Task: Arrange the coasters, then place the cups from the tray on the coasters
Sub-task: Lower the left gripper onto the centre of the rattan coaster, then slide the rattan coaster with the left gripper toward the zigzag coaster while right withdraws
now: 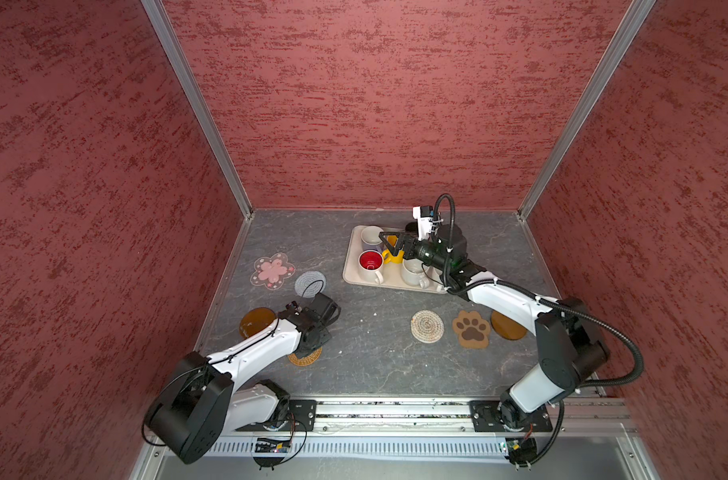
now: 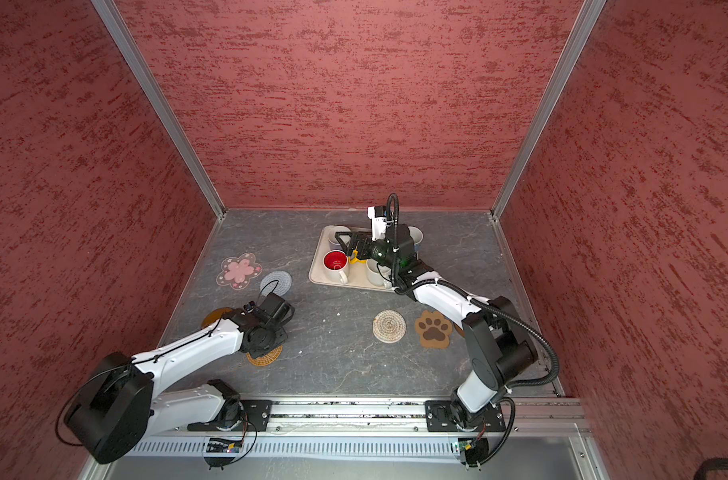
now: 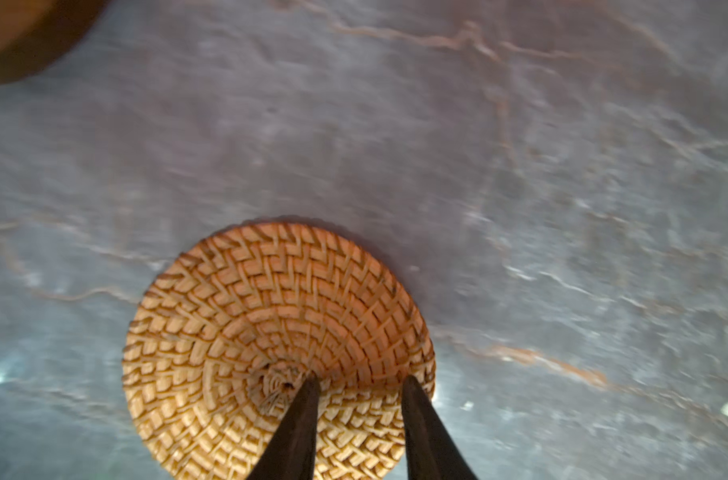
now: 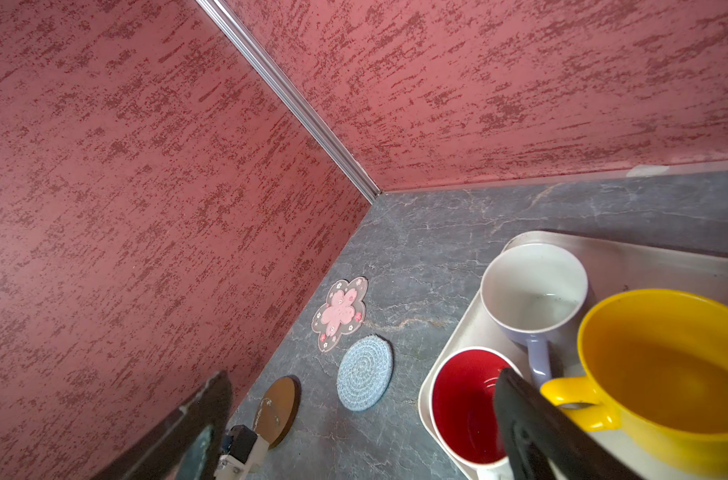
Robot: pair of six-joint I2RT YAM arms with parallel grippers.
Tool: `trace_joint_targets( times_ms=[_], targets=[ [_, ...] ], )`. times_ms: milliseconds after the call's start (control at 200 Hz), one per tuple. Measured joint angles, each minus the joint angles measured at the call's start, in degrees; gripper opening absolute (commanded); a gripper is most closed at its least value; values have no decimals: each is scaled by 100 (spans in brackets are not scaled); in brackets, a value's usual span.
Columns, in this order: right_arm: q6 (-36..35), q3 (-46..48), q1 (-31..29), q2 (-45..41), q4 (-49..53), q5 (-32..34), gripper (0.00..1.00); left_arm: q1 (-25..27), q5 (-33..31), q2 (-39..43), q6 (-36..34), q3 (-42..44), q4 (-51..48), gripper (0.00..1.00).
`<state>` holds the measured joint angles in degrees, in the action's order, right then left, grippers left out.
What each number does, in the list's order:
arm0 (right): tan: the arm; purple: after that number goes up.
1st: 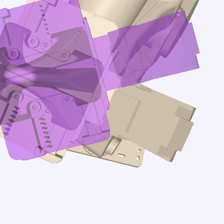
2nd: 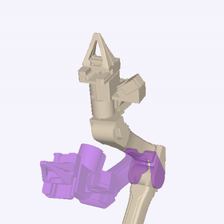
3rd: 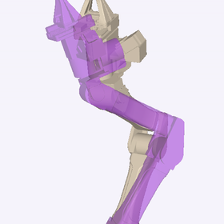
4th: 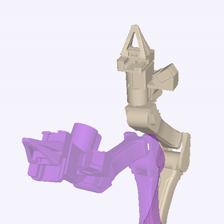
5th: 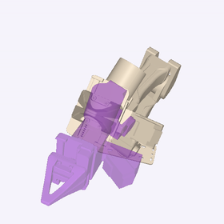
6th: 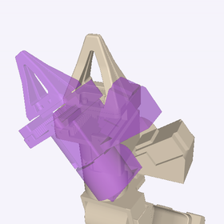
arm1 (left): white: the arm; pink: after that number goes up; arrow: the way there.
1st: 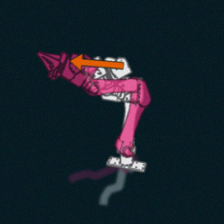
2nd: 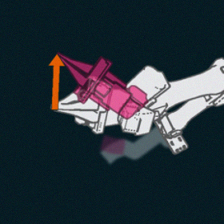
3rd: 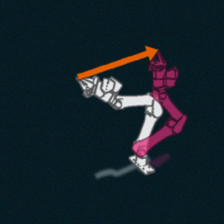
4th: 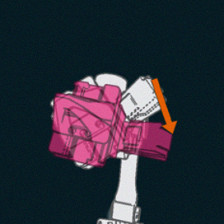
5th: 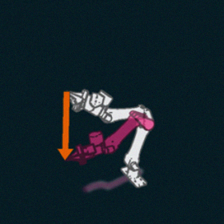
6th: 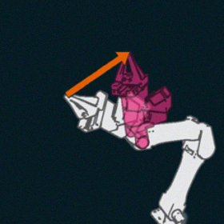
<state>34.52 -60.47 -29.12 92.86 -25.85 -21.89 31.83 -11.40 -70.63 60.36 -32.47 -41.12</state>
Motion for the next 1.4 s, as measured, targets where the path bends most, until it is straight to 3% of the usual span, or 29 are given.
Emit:
trace_joint_targets(
  times_ms=[240,661,1132,1403],
  targets=[
    [2,192,103,-166,37,2,99,621,109,-1019,63,-732,511,35],
    [55,1078,492,-1095,232,201,99,1067,553,-2142,-138,-1700,1421,35],
    [20,2946,603,-3449,560,1604,99,1624,817,-3191,-376,-2802,1790,34],
    [352,3589,1034,-4057,549,1858,99,1878,962,-3565,-472,-3274,1762,34]
  ],
)
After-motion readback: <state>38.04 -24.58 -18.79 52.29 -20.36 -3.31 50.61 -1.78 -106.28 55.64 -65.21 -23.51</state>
